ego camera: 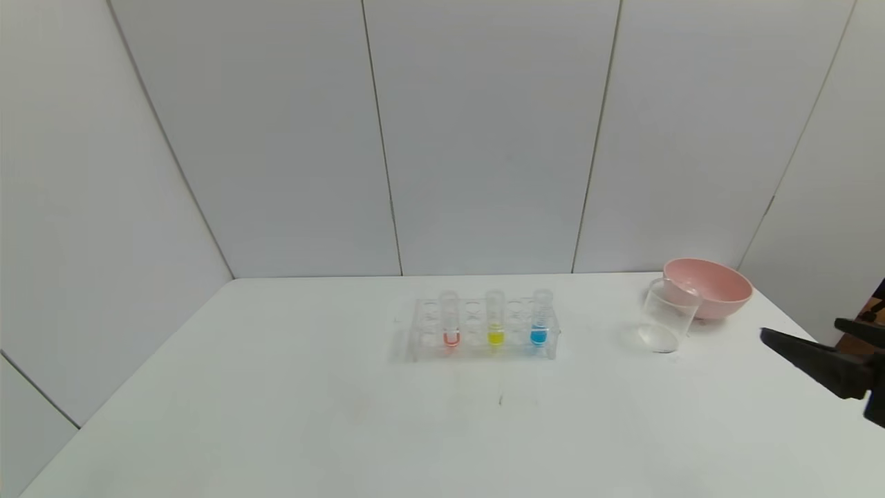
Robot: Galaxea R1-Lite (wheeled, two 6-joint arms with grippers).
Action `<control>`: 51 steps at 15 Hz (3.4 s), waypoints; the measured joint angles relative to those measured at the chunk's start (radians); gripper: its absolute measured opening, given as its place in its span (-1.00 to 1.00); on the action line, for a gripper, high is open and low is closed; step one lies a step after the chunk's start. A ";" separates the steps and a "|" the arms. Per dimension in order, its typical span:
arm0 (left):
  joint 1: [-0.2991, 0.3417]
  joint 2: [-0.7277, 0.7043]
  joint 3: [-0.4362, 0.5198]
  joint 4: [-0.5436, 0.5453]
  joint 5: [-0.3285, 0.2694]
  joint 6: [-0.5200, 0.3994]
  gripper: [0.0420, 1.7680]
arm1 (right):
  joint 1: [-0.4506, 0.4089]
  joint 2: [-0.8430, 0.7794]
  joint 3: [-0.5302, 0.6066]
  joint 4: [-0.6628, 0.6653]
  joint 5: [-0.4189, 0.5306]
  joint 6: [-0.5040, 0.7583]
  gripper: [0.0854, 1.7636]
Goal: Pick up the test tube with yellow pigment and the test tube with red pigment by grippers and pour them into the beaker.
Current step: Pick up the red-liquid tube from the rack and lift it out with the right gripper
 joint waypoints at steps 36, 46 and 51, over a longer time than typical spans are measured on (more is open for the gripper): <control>0.000 0.000 0.000 0.000 0.000 0.000 0.94 | 0.747 1.273 -1.039 -0.006 -0.703 0.263 0.94; 0.000 0.000 0.000 0.000 0.000 0.000 0.94 | 0.654 1.428 -1.269 0.022 -0.706 0.205 0.94; 0.000 0.000 0.000 0.000 0.000 0.000 0.94 | 0.642 1.450 -1.295 0.016 -0.704 0.193 0.94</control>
